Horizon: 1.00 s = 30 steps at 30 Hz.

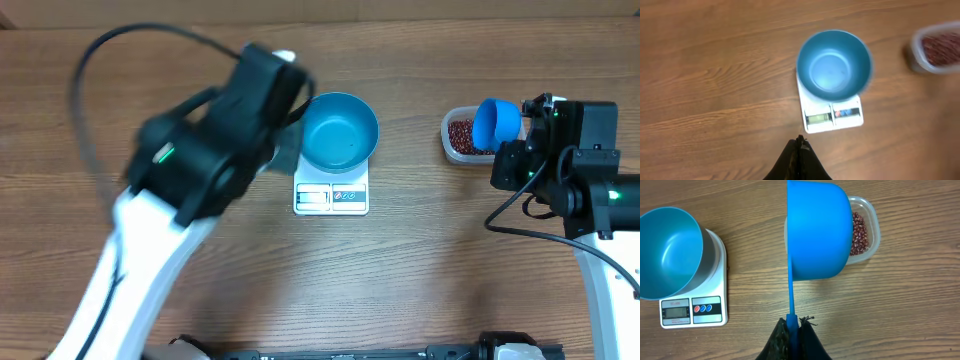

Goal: Scoop item into bowl and weigh 150g on scale
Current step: 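Pull the left gripper back in front of the scale, then lower the blue scoop into the bean tub with the right gripper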

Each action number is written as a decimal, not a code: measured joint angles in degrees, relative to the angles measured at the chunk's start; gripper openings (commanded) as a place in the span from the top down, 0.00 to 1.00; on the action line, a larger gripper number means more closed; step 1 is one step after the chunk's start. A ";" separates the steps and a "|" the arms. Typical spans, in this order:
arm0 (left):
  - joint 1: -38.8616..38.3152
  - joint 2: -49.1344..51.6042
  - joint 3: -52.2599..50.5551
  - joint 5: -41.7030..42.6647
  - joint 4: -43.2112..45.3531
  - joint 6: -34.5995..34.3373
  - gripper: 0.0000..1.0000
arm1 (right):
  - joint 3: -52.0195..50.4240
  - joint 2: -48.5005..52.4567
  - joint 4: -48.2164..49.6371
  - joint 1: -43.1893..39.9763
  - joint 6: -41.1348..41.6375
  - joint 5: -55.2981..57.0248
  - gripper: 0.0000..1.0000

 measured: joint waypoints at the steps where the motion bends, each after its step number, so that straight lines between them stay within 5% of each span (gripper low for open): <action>1: 0.00 -1.60 -0.57 0.63 -0.50 0.76 0.95 | 0.00 0.00 -0.04 0.00 0.00 -0.02 0.96; 7: -0.04 -6.19 -14.32 6.14 0.33 3.21 0.96 | 0.07 0.00 -0.04 0.00 0.02 -0.02 0.96; 12: -1.38 -9.53 -29.18 9.16 9.44 2.95 0.96 | 0.07 0.00 -0.07 0.00 0.02 -0.02 0.96; 18: -1.79 -14.05 -35.82 10.40 10.80 2.12 0.94 | 0.07 0.00 -0.17 0.00 0.00 0.00 0.96; 19: -1.79 -14.08 -36.06 10.43 10.67 1.86 0.78 | 0.07 0.00 -0.20 0.00 0.02 0.00 0.96; 20: -1.79 -14.08 -36.28 10.43 10.67 1.44 0.32 | 0.07 0.00 -0.20 0.00 0.02 -0.02 0.96; 21: -1.79 -14.08 -36.48 10.45 10.69 0.90 0.04 | 0.07 0.00 -0.20 0.00 0.04 -0.02 0.96; 30: -1.79 -14.08 -36.57 10.40 10.45 -2.40 0.00 | 0.07 0.00 -0.48 0.00 0.02 -0.04 0.96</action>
